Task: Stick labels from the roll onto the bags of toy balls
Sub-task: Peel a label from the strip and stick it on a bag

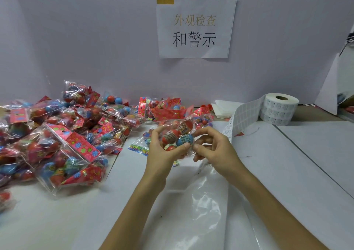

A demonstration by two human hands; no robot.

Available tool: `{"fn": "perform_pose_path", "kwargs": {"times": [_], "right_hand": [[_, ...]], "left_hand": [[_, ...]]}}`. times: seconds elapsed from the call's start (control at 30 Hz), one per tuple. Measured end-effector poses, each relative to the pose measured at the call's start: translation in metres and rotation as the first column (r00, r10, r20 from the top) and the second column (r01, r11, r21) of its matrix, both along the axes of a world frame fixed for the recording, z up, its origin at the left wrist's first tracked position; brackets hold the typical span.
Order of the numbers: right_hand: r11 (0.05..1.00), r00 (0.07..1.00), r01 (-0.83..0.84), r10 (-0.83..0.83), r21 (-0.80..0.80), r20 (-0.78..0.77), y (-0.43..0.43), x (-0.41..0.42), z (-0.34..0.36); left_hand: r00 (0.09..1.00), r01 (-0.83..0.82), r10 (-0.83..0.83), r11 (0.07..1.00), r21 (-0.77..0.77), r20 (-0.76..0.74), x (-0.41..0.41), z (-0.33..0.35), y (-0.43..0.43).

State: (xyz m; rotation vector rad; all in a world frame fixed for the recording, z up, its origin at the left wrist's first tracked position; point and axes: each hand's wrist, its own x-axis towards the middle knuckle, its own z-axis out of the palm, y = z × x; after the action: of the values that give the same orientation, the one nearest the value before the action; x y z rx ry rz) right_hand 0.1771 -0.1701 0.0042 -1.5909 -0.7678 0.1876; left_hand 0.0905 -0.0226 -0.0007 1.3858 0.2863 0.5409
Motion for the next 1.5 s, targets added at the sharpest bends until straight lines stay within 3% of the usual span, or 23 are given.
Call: {"fn": "perform_pose_path", "kwargs": {"times": [0.27, 0.5, 0.87, 1.13, 1.3, 1.5], "right_hand": [[1.0, 1.0, -0.007, 0.007, -0.012, -0.005, 0.003, -0.004, 0.001], [0.996, 0.996, -0.087, 0.086, -0.029, -0.035, -0.002, -0.001, 0.004], [0.999, 0.999, -0.032, 0.032, -0.027, 0.003, 0.003, -0.004, 0.001], [0.992, 0.998, 0.06, -0.059, 0.111, -0.011, -0.002, -0.001, 0.006], [0.994, 0.998, 0.06, -0.062, 0.087, 0.011, -0.006, -0.004, 0.01], [0.998, 1.0, -0.012, 0.011, -0.056, -0.022, -0.011, 0.001, 0.014]], "left_hand": [[0.999, 0.042, -0.042, 0.999, 0.032, -0.001, 0.001, -0.001, 0.001], [0.999, 0.037, -0.037, 0.997, -0.069, 0.006, -0.003, 0.007, -0.005], [0.999, 0.029, -0.025, 0.992, 0.126, -0.034, -0.003, 0.005, -0.001], [0.989, 0.148, -0.139, 0.965, 0.217, -0.059, -0.004, 0.007, -0.01], [0.995, 0.096, -0.088, 0.975, 0.201, -0.047, -0.006, 0.008, -0.012], [0.999, 0.039, -0.03, 0.963, 0.268, -0.039, -0.007, 0.005, -0.011]]}}
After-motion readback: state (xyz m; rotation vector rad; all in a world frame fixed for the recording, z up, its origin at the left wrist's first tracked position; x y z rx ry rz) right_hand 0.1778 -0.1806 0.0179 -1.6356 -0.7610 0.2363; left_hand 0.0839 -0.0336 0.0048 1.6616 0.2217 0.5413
